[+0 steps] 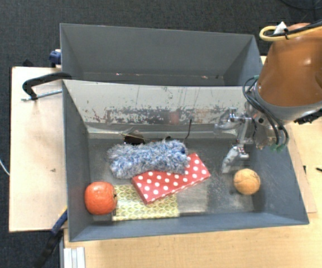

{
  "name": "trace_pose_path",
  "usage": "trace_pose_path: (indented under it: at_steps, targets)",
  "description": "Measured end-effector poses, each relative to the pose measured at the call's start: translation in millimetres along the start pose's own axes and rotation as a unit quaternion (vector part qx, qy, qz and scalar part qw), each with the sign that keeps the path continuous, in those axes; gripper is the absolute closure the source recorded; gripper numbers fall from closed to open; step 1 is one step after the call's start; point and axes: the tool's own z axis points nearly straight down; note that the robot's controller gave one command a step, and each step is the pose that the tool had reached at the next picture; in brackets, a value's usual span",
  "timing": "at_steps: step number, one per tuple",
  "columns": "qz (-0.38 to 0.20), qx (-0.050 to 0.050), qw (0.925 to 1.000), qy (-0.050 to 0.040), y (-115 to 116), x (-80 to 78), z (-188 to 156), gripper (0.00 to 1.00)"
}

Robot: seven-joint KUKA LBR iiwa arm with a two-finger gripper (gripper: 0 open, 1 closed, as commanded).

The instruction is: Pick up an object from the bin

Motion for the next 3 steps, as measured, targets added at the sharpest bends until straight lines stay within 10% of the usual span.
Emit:
trace_pose_path:
  at_steps: [2,3]
  targets:
    - [0.007,0.0,1.0,-0.0037,11,3.6,42,0.0]
    - [-0.045,0.0,0.999,-0.001,56,-4.6,97,0.0]
